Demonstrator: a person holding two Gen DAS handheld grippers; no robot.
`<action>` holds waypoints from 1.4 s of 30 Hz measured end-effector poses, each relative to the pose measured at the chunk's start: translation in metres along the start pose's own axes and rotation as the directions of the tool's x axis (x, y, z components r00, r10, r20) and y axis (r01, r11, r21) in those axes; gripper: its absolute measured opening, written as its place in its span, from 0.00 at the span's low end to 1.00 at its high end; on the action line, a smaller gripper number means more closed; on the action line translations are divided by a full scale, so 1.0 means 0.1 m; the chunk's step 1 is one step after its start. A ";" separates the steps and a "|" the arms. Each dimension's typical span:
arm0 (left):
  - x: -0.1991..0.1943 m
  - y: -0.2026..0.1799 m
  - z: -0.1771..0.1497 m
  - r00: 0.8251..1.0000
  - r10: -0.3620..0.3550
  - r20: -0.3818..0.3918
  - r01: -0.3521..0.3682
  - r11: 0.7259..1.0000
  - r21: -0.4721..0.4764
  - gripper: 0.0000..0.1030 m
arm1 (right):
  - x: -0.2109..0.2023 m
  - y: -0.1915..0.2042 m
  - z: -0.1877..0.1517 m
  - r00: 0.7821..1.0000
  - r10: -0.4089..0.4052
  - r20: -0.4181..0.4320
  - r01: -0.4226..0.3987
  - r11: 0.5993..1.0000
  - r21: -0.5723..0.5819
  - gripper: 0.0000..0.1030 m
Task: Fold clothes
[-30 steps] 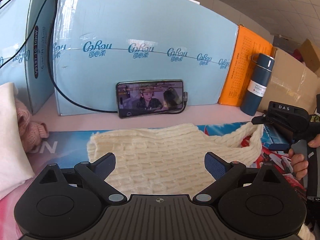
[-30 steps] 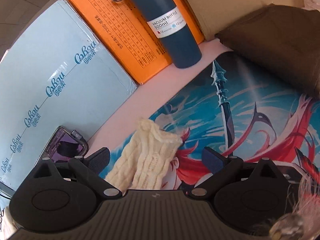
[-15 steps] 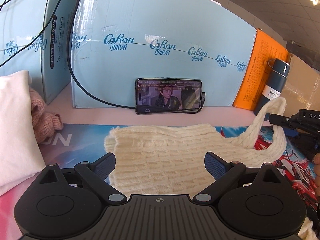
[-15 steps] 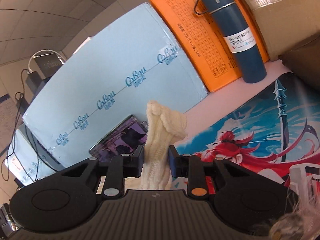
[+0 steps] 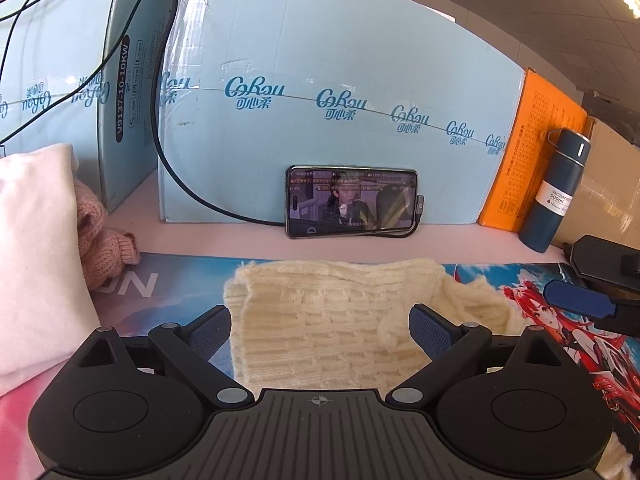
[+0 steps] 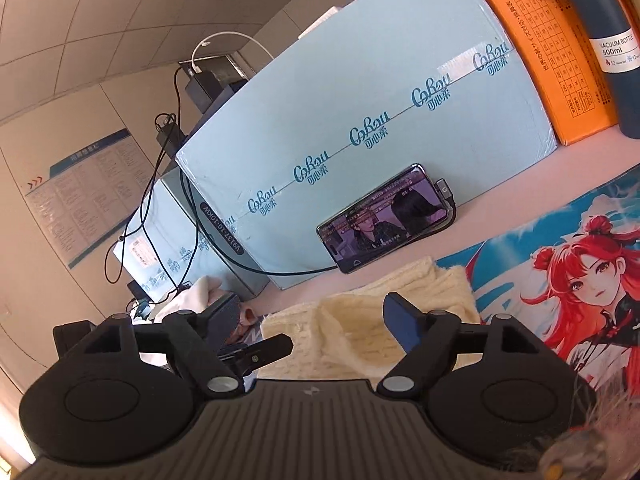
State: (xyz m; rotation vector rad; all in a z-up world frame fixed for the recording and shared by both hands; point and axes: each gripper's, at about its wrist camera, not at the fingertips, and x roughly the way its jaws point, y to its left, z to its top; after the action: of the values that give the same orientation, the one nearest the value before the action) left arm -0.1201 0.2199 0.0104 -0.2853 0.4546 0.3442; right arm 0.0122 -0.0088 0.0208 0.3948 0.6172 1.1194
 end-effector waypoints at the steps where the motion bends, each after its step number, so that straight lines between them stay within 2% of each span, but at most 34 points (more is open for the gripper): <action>1: -0.02 -0.02 0.00 1.000 -0.013 0.019 0.013 1.000 0.004 0.95 | 0.00 -0.03 0.01 0.999 -0.046 0.010 0.046 0.999 0.000 0.75; 5: -0.04 -0.20 0.02 0.992 -0.095 0.079 0.089 0.994 0.068 0.95 | 0.09 -0.24 0.01 0.990 -0.137 -0.038 0.140 0.987 0.085 0.75; 7: 0.01 -0.27 0.04 0.989 -0.114 0.095 0.108 0.992 0.068 0.95 | 0.12 -0.31 0.00 0.990 -0.123 -0.067 0.131 0.982 0.134 0.75; 9: 0.11 -0.28 0.05 0.991 -0.106 0.081 0.104 0.994 0.028 0.95 | 0.12 -0.33 -0.01 0.991 -0.115 -0.071 0.125 0.979 0.159 0.75; 12: 0.28 -0.26 0.04 1.000 -0.003 -0.020 0.003 1.000 0.007 0.95 | 0.12 -0.36 -0.03 0.991 -0.105 -0.079 0.118 0.975 0.188 0.75; 13: 0.33 -0.25 0.03 0.997 0.040 -0.063 -0.039 0.999 0.021 0.95 | 0.12 -0.37 -0.04 0.991 -0.102 -0.085 0.118 0.973 0.198 0.75; 15: 0.38 -0.23 0.00 0.990 0.083 -0.112 -0.078 0.995 0.056 0.95 | 0.13 -0.39 -0.04 0.990 -0.101 -0.096 0.119 0.971 0.207 0.75; 19: 0.36 -0.22 -0.05 0.982 0.143 -0.128 -0.126 0.984 0.127 0.95 | 0.15 -0.41 -0.06 0.987 -0.107 -0.123 0.131 0.969 0.209 0.75; 21: 0.37 -0.19 -0.05 0.977 0.168 -0.135 -0.151 0.980 0.127 0.95 | 0.15 -0.43 -0.08 0.986 -0.106 -0.130 0.132 0.968 0.211 0.75; 26: 0.25 -0.11 -0.03 0.986 0.145 -0.087 -0.137 0.986 0.093 0.95 | 0.13 -0.43 -0.08 0.988 -0.091 -0.124 0.116 0.971 0.210 0.76; 29: 0.11 -0.14 -0.02 0.997 0.080 -0.002 -0.080 0.993 0.091 0.95 | 0.12 -0.41 -0.07 0.990 -0.075 -0.120 0.099 0.973 0.207 0.76; 31: 0.08 -0.21 -0.01 0.998 0.055 0.028 -0.058 0.992 0.111 0.95 | 0.12 -0.39 -0.08 0.991 -0.047 -0.122 0.072 0.975 0.210 0.77; 37: 0.09 -0.31 -0.02 0.999 0.028 0.025 -0.032 0.989 0.147 0.95 | 0.19 -0.35 -0.12 0.982 0.009 -0.190 0.032 0.977 0.211 0.77; 42: 0.06 -0.28 -0.02 1.000 0.020 0.021 -0.023 0.990 0.138 0.95 | 0.14 -0.30 -0.10 0.986 0.009 -0.169 0.024 0.981 0.191 0.77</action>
State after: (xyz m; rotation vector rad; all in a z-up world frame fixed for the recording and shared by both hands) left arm -0.1052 0.1957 0.0113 -0.1418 0.4601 0.3347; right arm 0.0309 -0.0082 -0.0082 0.4656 0.8806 1.0964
